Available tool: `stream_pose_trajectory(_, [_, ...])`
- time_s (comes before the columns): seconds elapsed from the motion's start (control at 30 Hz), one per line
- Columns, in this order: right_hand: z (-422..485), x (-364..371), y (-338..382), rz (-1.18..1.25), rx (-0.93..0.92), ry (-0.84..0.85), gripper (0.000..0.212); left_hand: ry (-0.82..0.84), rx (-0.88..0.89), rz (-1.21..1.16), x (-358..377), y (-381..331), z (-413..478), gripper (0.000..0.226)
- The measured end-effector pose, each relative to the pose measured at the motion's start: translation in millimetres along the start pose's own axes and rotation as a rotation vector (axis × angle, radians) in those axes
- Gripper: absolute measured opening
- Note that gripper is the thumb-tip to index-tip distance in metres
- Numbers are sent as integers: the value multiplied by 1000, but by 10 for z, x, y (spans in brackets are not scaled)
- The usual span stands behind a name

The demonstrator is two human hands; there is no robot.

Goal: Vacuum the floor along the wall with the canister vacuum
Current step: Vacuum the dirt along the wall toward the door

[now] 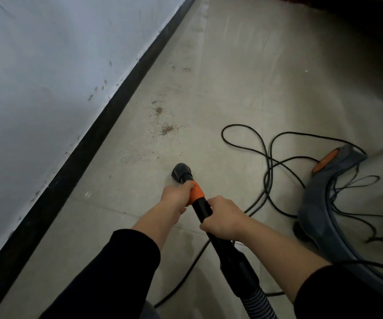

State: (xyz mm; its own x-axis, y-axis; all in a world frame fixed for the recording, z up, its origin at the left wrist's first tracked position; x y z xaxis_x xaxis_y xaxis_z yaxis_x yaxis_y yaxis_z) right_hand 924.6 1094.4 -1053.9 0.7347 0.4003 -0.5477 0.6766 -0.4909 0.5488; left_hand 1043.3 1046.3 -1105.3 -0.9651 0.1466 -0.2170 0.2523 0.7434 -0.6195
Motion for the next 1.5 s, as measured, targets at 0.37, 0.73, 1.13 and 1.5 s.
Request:
stream_pose_trajectory(0.37, [26, -15, -5, 103, 15, 31, 17, -13, -19, -39, -20, 77, 35, 27])
stream_pose_trajectory(0.73, [278, 77, 194, 98, -40, 56, 20, -90, -42, -123, -267, 92, 114, 44])
stream_pose_trajectory(1.13, [493, 10, 276, 155, -91, 46, 18, -101, -34, -178, -264, -115, 206, 40])
stream_pose_trajectory(1.5, [567, -252, 191, 160, -69, -7, 16, -109, -59, -288, 129, -263, 319, 48])
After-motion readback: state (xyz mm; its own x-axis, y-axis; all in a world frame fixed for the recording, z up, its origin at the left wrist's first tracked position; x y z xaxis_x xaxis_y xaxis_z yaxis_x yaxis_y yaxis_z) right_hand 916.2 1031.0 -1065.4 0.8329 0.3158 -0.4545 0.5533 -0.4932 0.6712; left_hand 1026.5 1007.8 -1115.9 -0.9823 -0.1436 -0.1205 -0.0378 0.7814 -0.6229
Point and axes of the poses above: each hand's wrist, its own z-axis towards the middle knuckle, its own x-axis out of the palm, y = z × x, the point moved 9 cm from there along z, towards the middle knuckle, and after that the axes turned 10 degrees about z, right-handed, at the moved point
